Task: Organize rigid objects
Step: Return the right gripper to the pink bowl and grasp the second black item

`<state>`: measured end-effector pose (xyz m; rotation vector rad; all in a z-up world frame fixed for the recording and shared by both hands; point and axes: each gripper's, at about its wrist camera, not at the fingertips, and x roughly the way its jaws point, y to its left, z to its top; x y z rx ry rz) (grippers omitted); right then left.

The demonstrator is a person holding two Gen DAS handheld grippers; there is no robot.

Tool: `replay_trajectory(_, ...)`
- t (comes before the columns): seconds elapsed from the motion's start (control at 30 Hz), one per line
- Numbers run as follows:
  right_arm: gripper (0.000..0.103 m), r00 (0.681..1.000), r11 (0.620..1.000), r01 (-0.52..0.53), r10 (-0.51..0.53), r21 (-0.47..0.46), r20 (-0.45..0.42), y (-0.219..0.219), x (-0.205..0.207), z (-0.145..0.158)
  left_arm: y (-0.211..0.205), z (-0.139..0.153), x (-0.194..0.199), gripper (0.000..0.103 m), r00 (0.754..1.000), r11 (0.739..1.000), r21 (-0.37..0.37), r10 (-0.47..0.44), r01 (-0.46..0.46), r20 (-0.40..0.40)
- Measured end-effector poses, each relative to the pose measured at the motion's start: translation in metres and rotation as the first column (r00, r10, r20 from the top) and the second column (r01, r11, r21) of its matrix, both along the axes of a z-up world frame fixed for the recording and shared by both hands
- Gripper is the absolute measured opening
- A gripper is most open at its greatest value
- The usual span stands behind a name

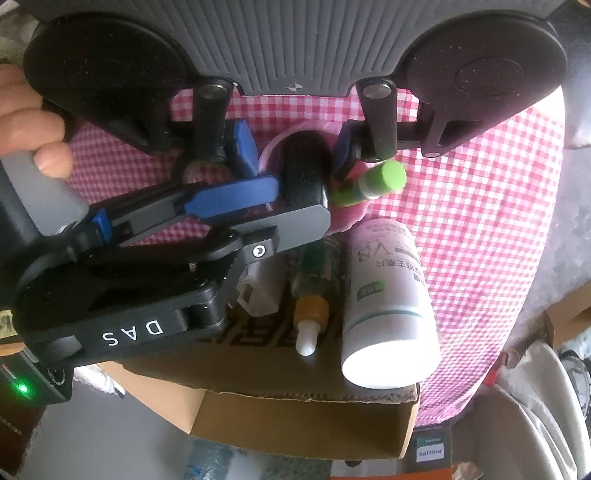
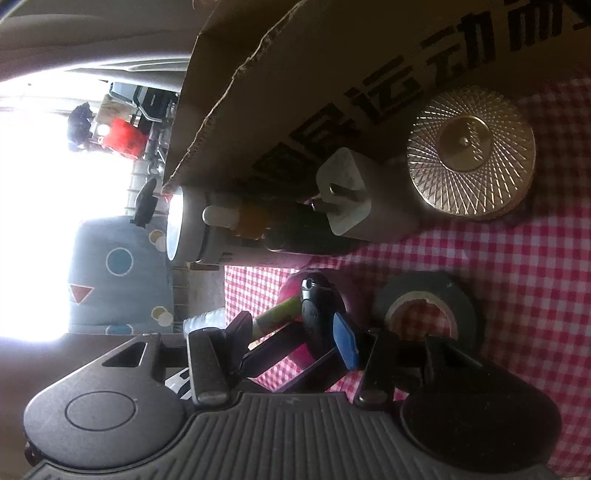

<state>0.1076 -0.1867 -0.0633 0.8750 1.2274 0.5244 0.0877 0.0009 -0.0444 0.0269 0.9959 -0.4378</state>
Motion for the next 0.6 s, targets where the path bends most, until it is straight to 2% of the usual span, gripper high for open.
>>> replay_trajectory(0.3, 0.052, 0.999, 1.0, 0.001, -0.001, 0.004, 0.032, 0.005, 0.0, 0.0, 0.007, -0.003, 0.01, 0.046, 1.0, 1.0, -0.025, 0.009, -0.009, 0.007)
replay_trajectory(0.47, 0.046, 0.997, 0.999, 0.001, -0.005, 0.053, 0.078, 0.001, -0.009, 0.005, 0.013, -0.002, -0.001, 0.042, 1.0, 0.999, -0.04, 0.015, -0.014, 0.008)
replay_trajectory(0.6, 0.045, 0.993, 0.999, -0.016, 0.01, 0.045, 0.12, 0.0, -0.013, 0.012, 0.018, -0.002, -0.004, 0.035, 1.0, 0.998, -0.057, 0.017, -0.017, 0.001)
